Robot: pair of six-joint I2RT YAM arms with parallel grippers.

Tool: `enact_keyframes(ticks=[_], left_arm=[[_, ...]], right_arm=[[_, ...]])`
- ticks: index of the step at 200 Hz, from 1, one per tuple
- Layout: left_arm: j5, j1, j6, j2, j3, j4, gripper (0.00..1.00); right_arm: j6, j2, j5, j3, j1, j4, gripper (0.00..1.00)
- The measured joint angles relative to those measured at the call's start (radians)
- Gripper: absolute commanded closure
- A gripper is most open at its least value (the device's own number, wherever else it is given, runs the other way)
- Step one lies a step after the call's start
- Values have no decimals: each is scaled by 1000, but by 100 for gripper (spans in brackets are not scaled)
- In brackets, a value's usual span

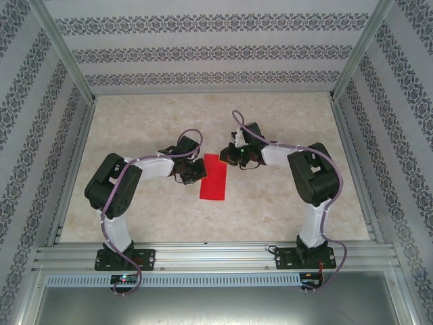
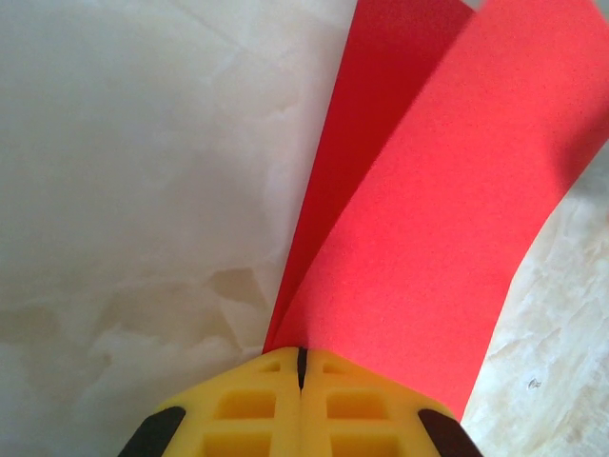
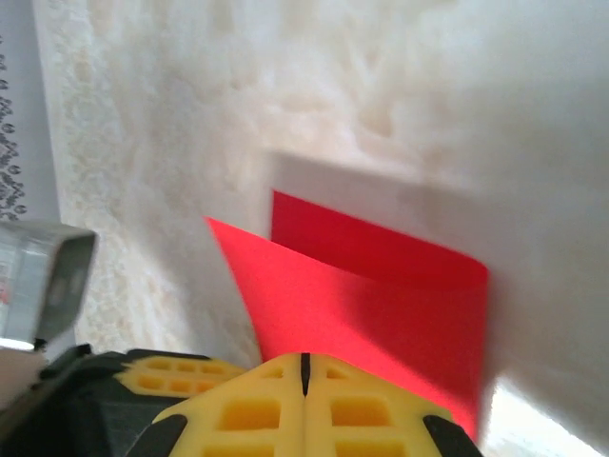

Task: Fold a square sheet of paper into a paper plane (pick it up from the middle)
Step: Fold the square sheet of paper in half at the center of the table.

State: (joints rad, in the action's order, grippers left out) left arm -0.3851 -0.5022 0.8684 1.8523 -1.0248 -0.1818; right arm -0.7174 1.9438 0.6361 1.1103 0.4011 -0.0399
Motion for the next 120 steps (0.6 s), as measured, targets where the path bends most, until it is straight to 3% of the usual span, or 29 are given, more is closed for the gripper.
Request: enact_keyframes(ticks=[120], left_arm=[[0, 0, -8, 0, 0, 0, 100]], right_arm=[[21, 84, -21, 55, -7, 84, 93]])
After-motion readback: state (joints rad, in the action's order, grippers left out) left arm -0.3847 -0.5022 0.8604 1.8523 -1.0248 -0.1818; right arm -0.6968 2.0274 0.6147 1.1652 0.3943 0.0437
